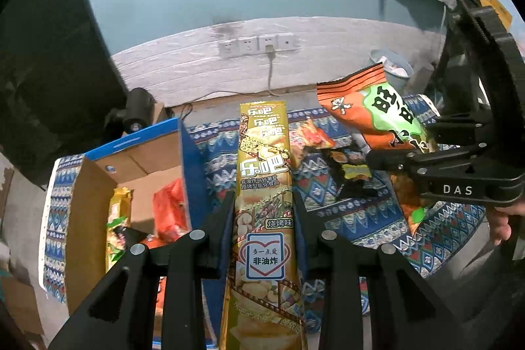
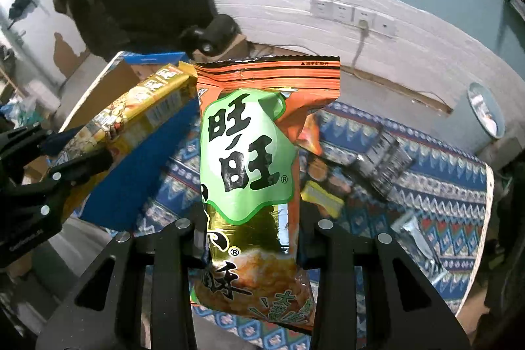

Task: Organize snacks
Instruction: 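Carry both snacks over the box and open both tools to drop them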

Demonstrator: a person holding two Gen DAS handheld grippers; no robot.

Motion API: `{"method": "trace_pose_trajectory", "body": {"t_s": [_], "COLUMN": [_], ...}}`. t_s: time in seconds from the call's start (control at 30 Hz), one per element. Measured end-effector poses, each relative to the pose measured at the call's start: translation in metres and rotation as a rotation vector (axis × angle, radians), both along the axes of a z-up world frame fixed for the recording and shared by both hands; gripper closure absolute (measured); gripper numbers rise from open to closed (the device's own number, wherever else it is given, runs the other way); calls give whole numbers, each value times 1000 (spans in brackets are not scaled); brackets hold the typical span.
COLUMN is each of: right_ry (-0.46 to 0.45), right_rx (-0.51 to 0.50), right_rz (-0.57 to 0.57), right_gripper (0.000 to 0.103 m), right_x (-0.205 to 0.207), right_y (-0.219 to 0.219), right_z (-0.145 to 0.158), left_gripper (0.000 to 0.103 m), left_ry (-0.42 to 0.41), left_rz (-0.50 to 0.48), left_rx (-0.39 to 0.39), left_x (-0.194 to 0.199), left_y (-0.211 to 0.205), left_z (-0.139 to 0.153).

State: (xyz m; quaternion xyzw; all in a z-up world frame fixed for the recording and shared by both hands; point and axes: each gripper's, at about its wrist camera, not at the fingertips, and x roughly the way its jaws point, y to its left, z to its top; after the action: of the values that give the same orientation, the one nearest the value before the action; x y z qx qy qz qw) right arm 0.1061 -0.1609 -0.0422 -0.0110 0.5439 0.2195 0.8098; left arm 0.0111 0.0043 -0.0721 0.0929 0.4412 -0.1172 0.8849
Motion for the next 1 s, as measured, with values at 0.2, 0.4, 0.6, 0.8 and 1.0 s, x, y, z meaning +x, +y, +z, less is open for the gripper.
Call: {"method": "trace_pose_trajectory", "body": {"t_s": [0.2,0.4,0.6,0.8,1.0], "right_ry": [1,1,1,3,9], "right_rx": [3,12,17,26,37], "right_rz": [54,105,151,186,214], "right_gripper": [68,68,68,68,68], "right_x": [7,14,20,26,31], "right_y": [33,69,103,134,164], "right_z": [-1,-1,-3,-4,-5], "left_gripper": [71,71,71,71,71], "left_ry": [0,-7,-4,0,19], "left_rz": [49,104,160,213,280], "left_rx": [-31,-35,-35,-41,-50], "left_x": [-1,0,3,5,8], "left_y": [30,58,88,116,146], "left_z": [1,-1,-7,-10,-18]}}
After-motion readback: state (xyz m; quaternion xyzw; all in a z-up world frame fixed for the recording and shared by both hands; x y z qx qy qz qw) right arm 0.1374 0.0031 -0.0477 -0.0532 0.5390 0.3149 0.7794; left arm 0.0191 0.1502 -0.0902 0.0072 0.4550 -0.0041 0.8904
